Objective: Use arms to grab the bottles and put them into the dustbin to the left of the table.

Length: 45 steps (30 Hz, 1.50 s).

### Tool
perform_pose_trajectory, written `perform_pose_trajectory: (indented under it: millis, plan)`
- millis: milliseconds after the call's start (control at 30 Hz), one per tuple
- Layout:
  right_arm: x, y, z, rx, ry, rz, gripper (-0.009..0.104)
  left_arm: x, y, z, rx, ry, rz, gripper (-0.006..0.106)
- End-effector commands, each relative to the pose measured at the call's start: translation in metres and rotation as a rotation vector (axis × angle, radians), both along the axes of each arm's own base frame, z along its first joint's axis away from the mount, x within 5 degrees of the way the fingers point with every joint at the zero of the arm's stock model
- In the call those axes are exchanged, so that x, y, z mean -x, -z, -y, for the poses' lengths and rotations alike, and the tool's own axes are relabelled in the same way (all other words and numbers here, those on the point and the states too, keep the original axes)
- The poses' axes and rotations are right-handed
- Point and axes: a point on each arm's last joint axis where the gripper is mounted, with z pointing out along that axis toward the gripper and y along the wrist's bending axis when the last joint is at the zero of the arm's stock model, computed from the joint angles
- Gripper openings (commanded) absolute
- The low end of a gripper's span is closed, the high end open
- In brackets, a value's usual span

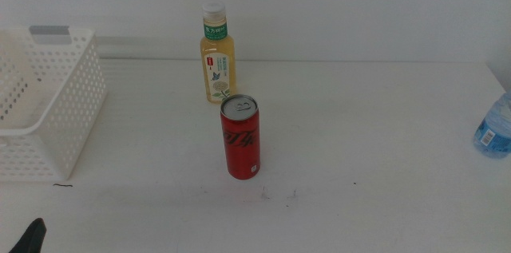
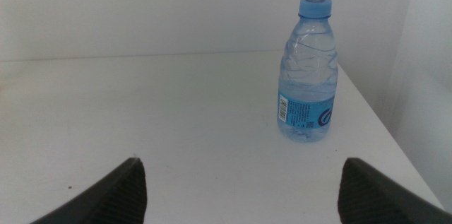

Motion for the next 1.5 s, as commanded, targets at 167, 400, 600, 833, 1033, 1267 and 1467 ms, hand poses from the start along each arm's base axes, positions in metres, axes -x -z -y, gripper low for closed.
perform_pose_trajectory:
  millis: [167,400,600,833,1033,1267,1467]
  plan:
    - [0.0,0.0,0.0,0.013,0.005,0.008,0.086,0.0,-0.002,-0.001,0.059,-0.022,0.022,0.094]
    - [0.0,0.0,0.0,0.013,0.005,0.008,0.086,0.0,-0.002,-0.001,0.051,-0.02,0.022,0.094]
    - [0.0,0.0,0.0,0.013,0.005,0.008,0.086,0.0,-0.002,-0.002,0.009,-0.024,0.022,0.094]
    - [0.0,0.0,0.0,0.013,0.005,0.008,0.086,-0.008,-0.01,0.002,0.016,0.052,0.081,0.094]
    - [0.0,0.0,0.0,0.013,0.005,0.008,0.086,-0.038,-0.019,0.022,0.022,0.226,0.137,0.094]
    - [0.0,0.0,0.0,0.013,0.005,0.008,0.086,-0.069,-0.006,0.062,0.014,0.439,0.156,0.094]
    - [0.0,0.0,0.0,0.013,0.005,0.008,0.086,-0.08,0.012,0.085,0.01,0.528,0.179,0.094]
